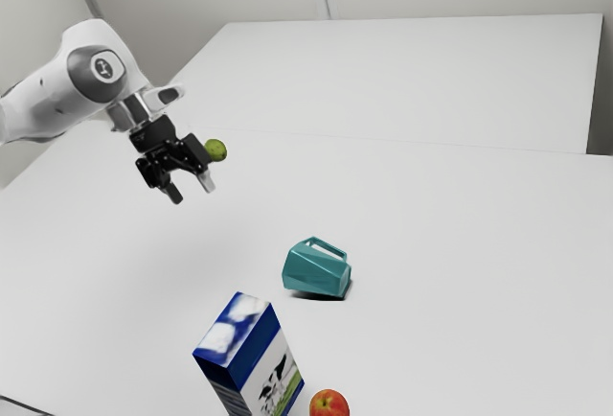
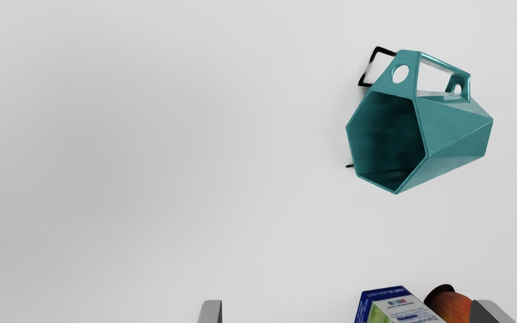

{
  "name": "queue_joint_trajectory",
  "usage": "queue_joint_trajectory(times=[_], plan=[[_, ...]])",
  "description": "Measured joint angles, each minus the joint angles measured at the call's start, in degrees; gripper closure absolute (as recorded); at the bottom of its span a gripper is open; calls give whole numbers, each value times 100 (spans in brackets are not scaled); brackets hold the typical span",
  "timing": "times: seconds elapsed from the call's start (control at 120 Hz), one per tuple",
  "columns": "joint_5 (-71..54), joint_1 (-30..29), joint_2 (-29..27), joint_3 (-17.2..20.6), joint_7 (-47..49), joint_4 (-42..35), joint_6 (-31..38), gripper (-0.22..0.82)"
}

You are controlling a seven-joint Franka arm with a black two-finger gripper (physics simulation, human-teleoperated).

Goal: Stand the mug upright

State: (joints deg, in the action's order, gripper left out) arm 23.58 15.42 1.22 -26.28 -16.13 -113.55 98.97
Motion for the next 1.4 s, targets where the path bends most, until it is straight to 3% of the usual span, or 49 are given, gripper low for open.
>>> queue_joint_trajectory(times=[0.175, 0.458, 1.4], plan=[[719, 20, 137, 7, -275, -518, 683, 0], [1755, 279, 713, 257, -809, -741, 1311, 0], [3671, 393, 1223, 708, -1942, -1030, 1520, 0]])
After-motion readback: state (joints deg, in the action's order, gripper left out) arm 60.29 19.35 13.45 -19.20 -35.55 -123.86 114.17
